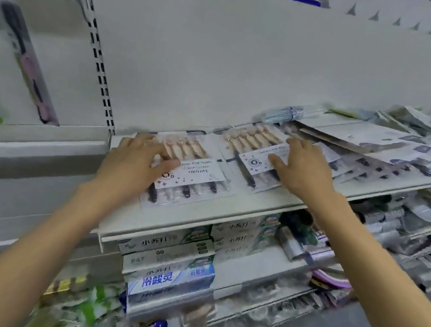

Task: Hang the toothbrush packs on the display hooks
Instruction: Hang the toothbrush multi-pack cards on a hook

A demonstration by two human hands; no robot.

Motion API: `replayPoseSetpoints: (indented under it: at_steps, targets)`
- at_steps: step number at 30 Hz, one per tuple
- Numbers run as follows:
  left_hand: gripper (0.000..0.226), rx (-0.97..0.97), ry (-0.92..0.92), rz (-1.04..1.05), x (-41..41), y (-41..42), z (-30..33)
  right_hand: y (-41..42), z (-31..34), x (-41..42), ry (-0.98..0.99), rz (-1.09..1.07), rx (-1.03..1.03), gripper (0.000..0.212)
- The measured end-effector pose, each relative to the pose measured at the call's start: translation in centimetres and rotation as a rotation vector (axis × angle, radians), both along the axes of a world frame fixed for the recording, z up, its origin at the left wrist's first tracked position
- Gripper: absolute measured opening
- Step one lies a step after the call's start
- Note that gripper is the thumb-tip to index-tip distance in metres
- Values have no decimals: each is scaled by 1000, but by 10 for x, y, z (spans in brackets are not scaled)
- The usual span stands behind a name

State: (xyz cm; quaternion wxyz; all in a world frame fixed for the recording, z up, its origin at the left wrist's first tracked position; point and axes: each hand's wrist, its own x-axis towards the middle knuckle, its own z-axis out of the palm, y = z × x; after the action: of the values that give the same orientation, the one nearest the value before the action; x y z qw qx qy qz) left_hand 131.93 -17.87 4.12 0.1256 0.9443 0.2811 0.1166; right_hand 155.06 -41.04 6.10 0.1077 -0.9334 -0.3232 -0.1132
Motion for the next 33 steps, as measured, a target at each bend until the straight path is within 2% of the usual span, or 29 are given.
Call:
replayPoseSetpoints:
  at_steps: [3, 8, 11, 15, 18, 19, 21, 23, 24, 27, 30, 33]
  targets:
    - [50, -89, 55, 78, -1, -4, 3, 13, -3, 33, 17, -6, -116, 72]
    - [104, -236, 36, 355, -8, -9, 0, 21, 3, 65, 78, 59, -128, 81]
    - [114, -288, 54, 447, -14, -16, 3, 21, 10, 74, 131, 106, -138, 87]
    - [111, -322, -14, 528, -28, -21, 5, 22, 19, 82, 260, 134, -100, 103]
    - [103, -329, -91, 527, -34, -29, 8, 17, 28, 88, 462, 175, 95, 106]
    - [98, -339, -98, 536, -35, -32, 10, 14, 31, 89, 518, 204, 180, 98]
    - [86, -383, -103, 557, -41, -37, 12, 7, 34, 91, 640, 297, 347, 65]
    - [56, -448, -120, 539, -51, -42, 13, 0, 36, 91, 741, 369, 438, 39]
    - [45, -475, -137, 533, -56, -44, 13, -2, 37, 90, 782, 397, 463, 37]
    - [54, -526, -172, 543, -69, -49, 11, -6, 38, 83, 903, 423, 517, 56]
    - [43, -608, -193, 534, -81, -57, 9, -11, 36, 69, 1058, 474, 598, 36]
    - [41, -720, -270, 521, -97, -69, 11, -12, 32, 53, 1188, 547, 688, 38]
